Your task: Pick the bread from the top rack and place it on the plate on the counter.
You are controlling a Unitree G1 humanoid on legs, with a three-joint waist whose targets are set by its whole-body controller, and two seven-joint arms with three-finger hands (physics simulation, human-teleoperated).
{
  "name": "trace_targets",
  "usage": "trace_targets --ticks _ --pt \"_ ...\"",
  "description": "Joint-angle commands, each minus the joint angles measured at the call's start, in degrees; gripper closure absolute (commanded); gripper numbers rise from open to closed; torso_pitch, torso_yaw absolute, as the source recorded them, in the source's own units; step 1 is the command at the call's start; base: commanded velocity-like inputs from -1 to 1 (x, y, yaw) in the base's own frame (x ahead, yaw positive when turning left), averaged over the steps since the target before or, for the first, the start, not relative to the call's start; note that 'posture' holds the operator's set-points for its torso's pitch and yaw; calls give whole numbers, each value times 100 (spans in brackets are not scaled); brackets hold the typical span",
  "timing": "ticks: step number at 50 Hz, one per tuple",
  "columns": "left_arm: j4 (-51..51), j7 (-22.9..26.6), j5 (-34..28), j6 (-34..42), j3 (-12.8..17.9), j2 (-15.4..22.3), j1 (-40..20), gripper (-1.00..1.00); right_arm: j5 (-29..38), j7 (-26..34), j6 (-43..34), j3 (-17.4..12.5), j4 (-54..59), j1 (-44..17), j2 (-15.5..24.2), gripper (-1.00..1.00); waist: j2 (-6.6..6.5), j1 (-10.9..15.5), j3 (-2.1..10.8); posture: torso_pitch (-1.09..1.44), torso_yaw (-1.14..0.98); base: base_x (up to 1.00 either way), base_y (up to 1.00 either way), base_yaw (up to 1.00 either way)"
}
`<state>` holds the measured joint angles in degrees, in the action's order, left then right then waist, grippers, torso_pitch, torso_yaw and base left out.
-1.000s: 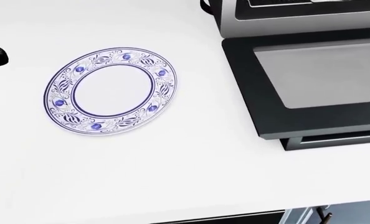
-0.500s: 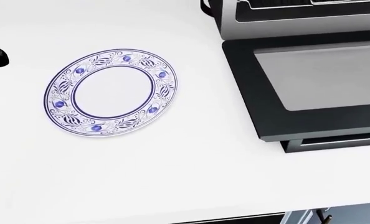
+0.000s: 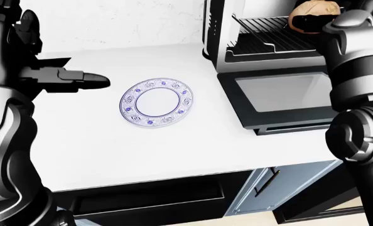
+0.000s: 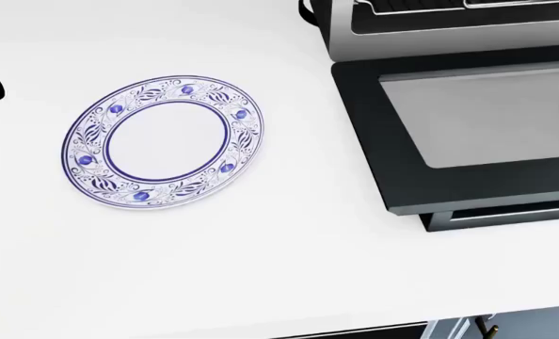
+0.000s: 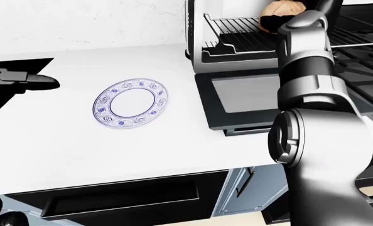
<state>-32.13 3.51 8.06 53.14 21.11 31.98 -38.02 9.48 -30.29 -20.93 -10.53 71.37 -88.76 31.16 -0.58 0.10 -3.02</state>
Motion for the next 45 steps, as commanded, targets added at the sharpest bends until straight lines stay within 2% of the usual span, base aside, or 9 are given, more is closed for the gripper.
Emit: trace_targets --ticks 1,6,7,9,30,45 --pt "-113 -34 -12 -148 67 93 -164 -100 34 17 110 21 -198 -235 40 36 3 6 158 0 0 0 0 0" --pt "-69 -46 -4 -153 43 113 -211 -100 38 4 141 17 -225 -286 78 61 1 6 154 0 0 0 0 0" --pt "-66 -47 2 -147 37 114 -223 -100 45 11 128 24 -228 -297 86 79 0 6 153 0 0 0 0 0" --pt "-55 -50 5 -140 26 123 -249 -100 75 26 114 48 -260 -330 112 100 -2 7 151 0 0 0 0 0" --pt "16 -60 -15 -152 -54 92 -361 -100 248 492 -259 137 -774 -465 227 100 -3 2 121 0 0 0 0 0" --pt "12 -87 -33 -178 -94 9 -318 -100 356 1353 -1501 218 -2634 -475 36 100 -15 6 87 0 0 0 0 0"
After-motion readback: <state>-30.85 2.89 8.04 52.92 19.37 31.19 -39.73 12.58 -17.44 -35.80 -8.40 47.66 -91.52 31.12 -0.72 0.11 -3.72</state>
